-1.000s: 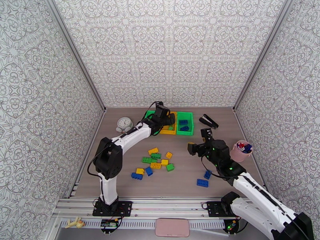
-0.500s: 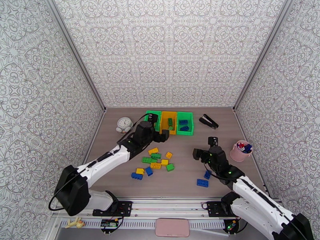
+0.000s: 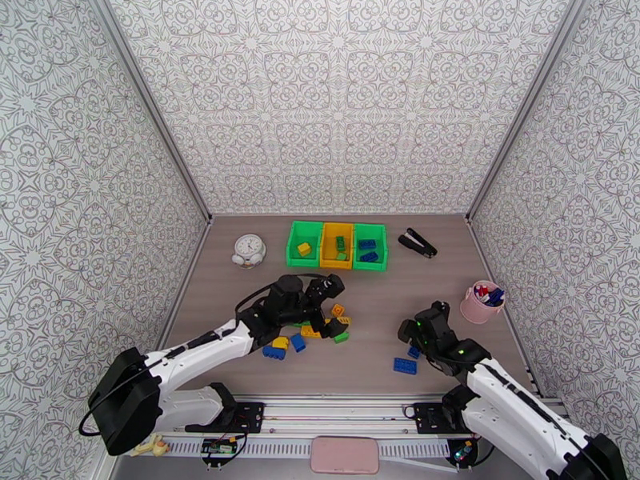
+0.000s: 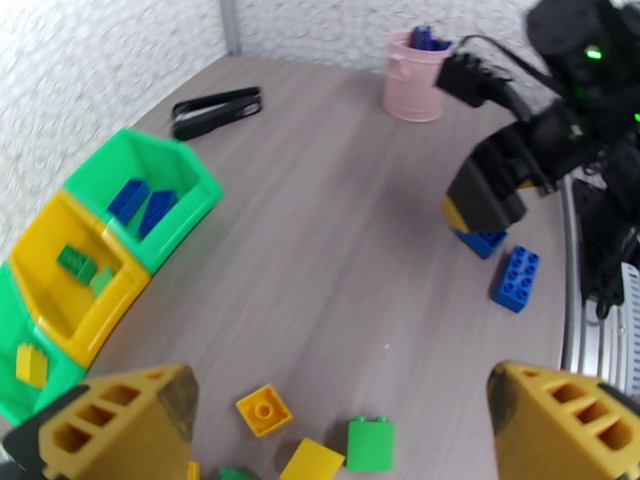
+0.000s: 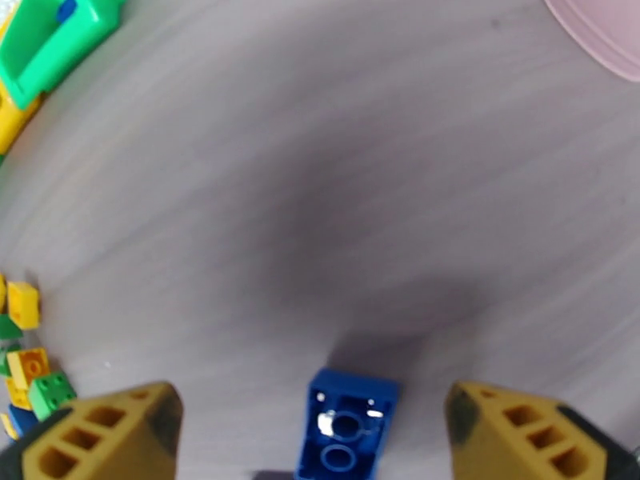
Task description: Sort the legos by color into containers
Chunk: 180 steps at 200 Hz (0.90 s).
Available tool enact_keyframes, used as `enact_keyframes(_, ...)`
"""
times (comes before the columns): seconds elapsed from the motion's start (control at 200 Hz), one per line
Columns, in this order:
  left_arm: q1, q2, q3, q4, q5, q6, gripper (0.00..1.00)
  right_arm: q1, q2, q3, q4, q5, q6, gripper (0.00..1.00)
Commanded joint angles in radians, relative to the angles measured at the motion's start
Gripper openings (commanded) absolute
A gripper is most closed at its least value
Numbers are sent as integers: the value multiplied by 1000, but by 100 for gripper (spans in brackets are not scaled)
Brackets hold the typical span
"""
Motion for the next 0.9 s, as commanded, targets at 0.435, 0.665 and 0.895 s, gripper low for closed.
enact_keyframes(0.435, -58, 52, -92, 139, 55, 118, 100, -4, 266, 100, 6, -65, -84, 53)
enact_keyframes(0.665, -60, 54, -127, 255, -55, -13, 100, -4, 258, 126, -11, -34, -94, 39)
enact_keyframes(0.895, -61, 67, -129, 290, -121, -67, 100, -4, 238, 194, 46, -13, -150, 31)
